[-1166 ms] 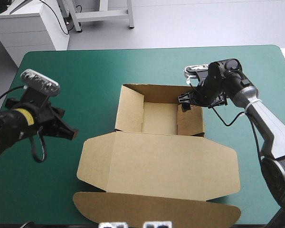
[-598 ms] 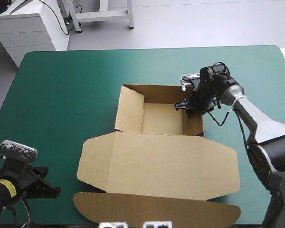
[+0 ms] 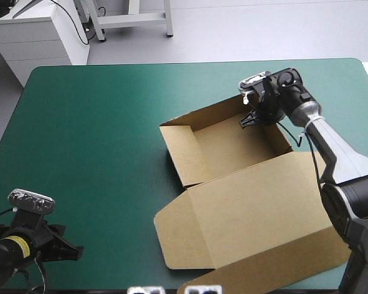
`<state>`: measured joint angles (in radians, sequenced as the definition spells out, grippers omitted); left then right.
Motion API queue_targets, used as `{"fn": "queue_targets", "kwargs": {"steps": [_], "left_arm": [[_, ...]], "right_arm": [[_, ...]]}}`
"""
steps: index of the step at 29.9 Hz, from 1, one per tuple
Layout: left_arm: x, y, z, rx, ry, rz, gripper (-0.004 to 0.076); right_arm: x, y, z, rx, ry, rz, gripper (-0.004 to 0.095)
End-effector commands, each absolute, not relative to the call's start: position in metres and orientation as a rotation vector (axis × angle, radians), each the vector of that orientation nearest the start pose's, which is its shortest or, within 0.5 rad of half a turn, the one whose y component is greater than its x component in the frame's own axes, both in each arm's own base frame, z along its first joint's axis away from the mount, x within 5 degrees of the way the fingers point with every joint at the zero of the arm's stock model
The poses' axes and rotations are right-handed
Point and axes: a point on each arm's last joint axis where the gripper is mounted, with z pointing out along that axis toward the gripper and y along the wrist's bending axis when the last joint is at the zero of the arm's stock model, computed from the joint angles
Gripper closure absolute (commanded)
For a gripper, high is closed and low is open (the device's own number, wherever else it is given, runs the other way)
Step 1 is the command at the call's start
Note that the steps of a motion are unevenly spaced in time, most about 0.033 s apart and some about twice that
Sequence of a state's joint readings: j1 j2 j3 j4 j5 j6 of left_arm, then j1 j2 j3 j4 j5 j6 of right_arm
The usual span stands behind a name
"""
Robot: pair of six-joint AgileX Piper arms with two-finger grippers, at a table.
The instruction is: Fold the box
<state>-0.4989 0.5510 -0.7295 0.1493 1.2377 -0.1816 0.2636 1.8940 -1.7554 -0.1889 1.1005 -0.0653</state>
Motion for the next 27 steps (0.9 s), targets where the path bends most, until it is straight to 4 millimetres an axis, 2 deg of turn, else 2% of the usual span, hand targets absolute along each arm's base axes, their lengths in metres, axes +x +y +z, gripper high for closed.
{"fn": "queue_targets", "kwargs": {"steps": [1,7,14,20,27], "left_arm": [[0.064,-0.019,0.321,0.392,2.503,-0.056,0.0732],[0.064,-0.019,0.321,0.392,2.503,-0.053,0.0732],[0.064,-0.018,0.321,0.392,2.509,-0.05,0.0732],[0.064,-0.018,0.321,0.392,2.509,-0.05,0.0732],[0.064,-0.018,0.321,0.392,2.509,-0.05,0.0732]], "right_arm": [[0.41,0.042,0.349,-0.395,2.492,-0.355,0.0928],[0.415,-0.042,0.347,-0.132,2.506,-0.411,0.0928],[0.397,-0.135,0.346,0.216,2.499,-0.401,0.0928],[0.379,-0.182,0.346,0.41,2.465,-0.356,0.0928],[0.362,-0.214,0.346,0.541,2.447,-0.379,0.0919]]}}
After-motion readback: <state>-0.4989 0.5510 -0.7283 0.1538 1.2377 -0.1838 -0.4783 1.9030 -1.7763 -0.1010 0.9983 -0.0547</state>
